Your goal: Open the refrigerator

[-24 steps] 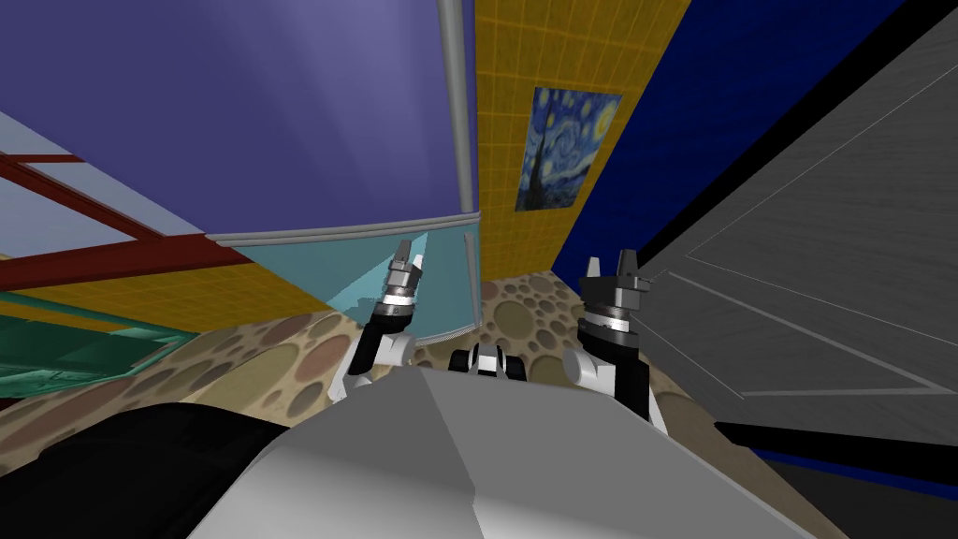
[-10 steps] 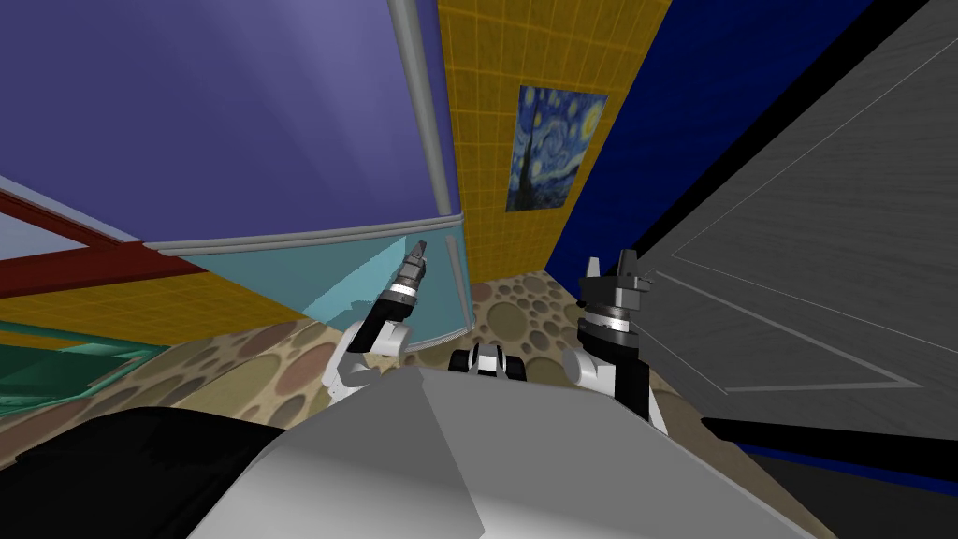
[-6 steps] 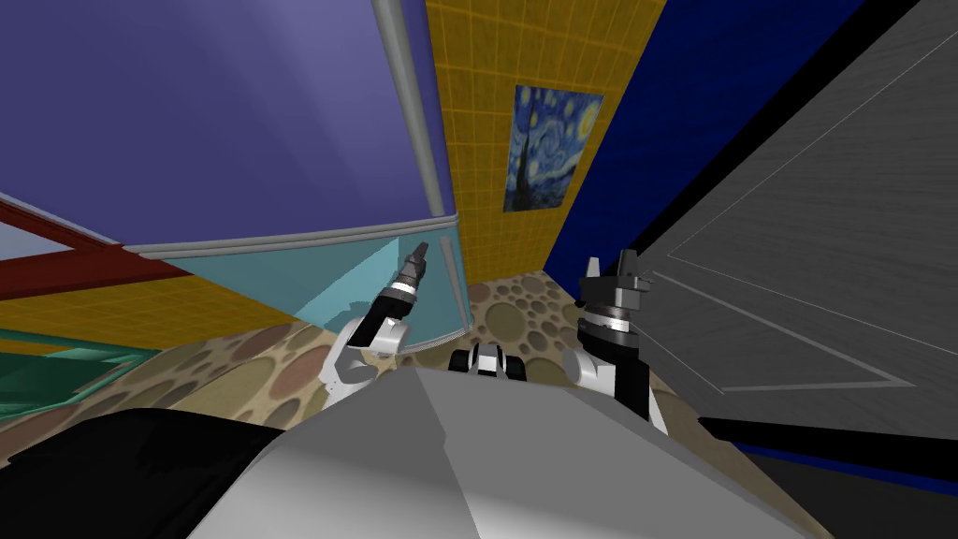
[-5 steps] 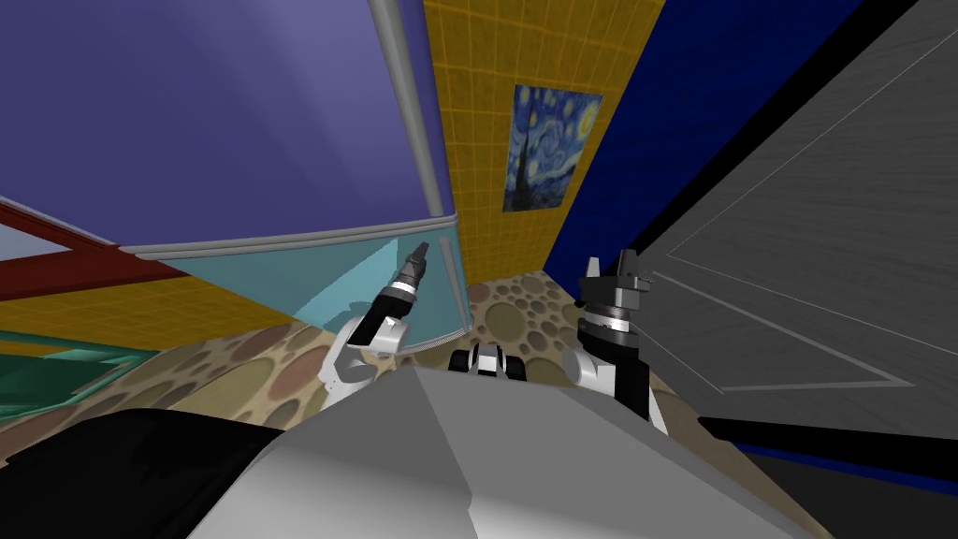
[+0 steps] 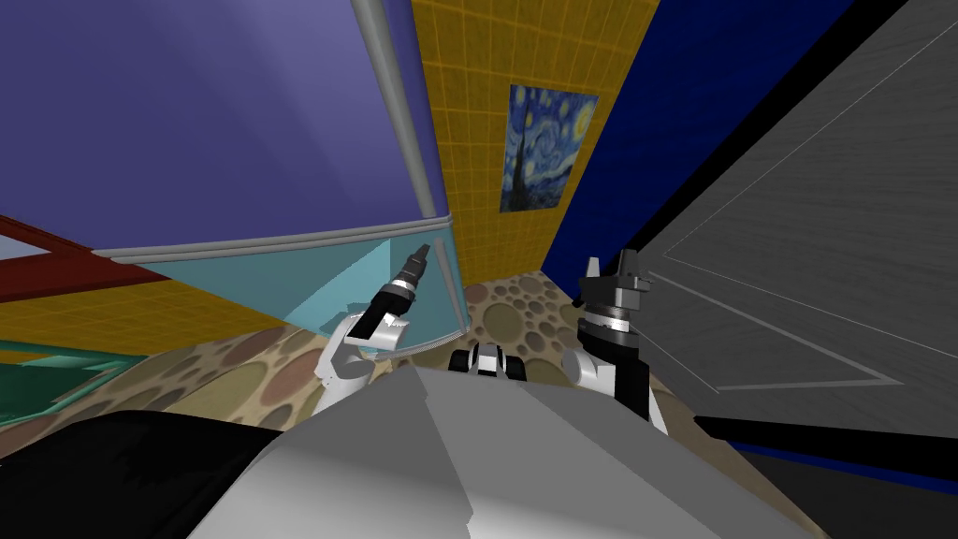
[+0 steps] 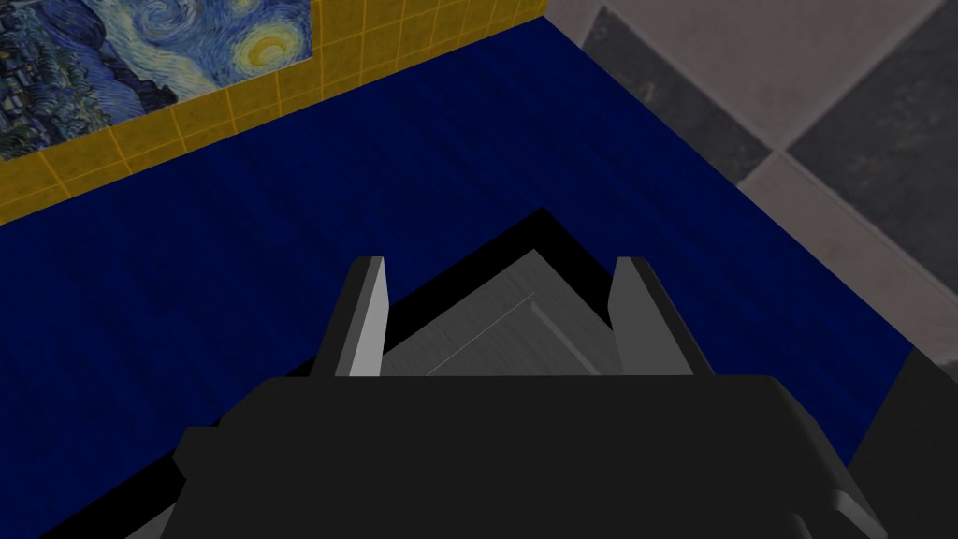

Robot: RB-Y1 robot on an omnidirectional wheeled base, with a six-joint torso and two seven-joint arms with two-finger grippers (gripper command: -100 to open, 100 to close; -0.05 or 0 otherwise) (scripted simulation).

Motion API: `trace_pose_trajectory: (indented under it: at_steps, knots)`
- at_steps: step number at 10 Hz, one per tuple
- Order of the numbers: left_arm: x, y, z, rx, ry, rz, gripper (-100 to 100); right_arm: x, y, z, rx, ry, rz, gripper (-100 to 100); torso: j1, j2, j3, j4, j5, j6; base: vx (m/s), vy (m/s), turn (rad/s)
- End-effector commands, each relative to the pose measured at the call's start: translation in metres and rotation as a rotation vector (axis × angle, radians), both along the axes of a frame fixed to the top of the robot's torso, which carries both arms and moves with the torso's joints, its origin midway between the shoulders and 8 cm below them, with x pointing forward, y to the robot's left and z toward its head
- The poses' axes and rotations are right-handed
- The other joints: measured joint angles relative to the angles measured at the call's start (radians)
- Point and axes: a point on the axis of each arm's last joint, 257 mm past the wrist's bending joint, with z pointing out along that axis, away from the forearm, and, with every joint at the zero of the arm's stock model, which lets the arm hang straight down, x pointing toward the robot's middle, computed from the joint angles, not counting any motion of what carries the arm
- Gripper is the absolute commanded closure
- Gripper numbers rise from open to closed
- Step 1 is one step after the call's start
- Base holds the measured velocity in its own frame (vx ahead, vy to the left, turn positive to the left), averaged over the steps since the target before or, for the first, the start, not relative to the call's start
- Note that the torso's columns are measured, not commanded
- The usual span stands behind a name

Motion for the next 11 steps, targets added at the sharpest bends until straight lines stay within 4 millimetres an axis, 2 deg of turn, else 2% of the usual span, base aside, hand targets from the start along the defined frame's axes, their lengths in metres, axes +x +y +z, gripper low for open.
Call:
trace_pose_trajectory:
  at_steps: [1, 6, 11]
  knots:
    - [0.005, 0.007, -0.005, 0.043, 0.042, 0.026, -100, 0.0, 0.0, 0.0, 0.0, 0.0, 0.0, 0, 0.0, 0.0, 0.0, 0.0, 0.0, 0.0, 0.026, -0.052, -0.035]
    - [0.011, 0.022, -0.017, 0.097, 0.121, 0.078, -100, 0.0, 0.0, 0.0, 0.0, 0.0, 0.0, 0, 0.001, 0.0, 0.0, 0.0, 0.0, 0.0, 0.026, -0.036, -0.018]
    - [0.014, 0.036, -0.021, 0.152, 0.182, 0.13, -100, 0.0, 0.0, 0.0, 0.0, 0.0, 0.0, 0, -0.002, -0.006, -0.004, -0.002, -0.001, 0.003, 0.023, -0.038, -0.016]
